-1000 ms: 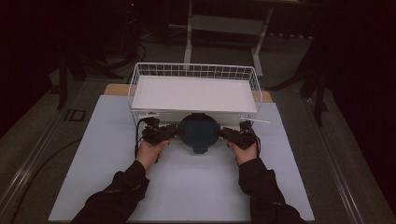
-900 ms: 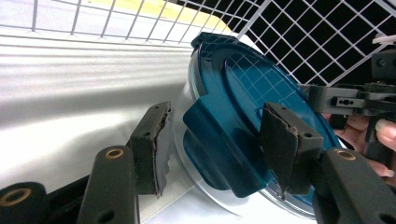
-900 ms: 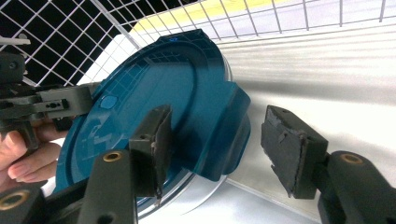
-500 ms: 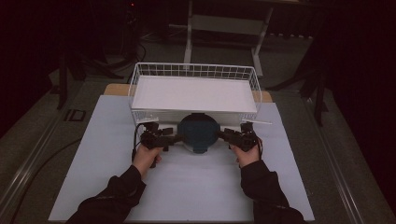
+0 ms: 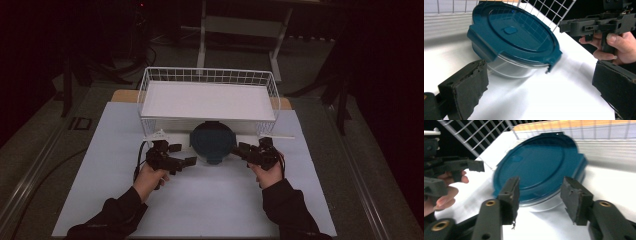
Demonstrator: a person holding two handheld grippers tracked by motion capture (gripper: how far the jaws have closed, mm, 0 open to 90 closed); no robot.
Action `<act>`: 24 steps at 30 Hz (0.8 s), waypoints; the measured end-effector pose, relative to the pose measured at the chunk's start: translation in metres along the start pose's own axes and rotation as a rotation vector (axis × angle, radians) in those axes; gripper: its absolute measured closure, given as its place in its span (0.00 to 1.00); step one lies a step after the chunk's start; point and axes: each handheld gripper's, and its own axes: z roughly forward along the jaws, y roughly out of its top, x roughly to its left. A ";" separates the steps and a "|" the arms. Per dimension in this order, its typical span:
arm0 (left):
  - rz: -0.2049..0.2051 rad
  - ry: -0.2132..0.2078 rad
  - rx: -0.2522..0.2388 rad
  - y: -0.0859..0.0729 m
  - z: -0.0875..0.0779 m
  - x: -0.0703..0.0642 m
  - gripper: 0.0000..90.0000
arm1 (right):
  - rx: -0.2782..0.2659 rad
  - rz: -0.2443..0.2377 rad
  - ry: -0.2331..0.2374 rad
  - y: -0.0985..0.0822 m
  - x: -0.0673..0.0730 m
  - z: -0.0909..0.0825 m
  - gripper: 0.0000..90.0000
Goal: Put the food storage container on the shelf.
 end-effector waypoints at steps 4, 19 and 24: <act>0.036 0.004 -0.003 -0.003 -0.019 -0.018 0.01 | 0.041 -0.050 0.044 -0.008 0.020 -0.009 0.87; 0.086 0.004 0.006 -0.026 -0.032 -0.038 0.01 | 0.161 -0.048 0.076 -0.034 0.033 0.019 1.00; 0.109 0.027 0.009 -0.030 -0.034 -0.040 0.01 | 0.166 -0.049 0.064 -0.032 0.033 0.027 1.00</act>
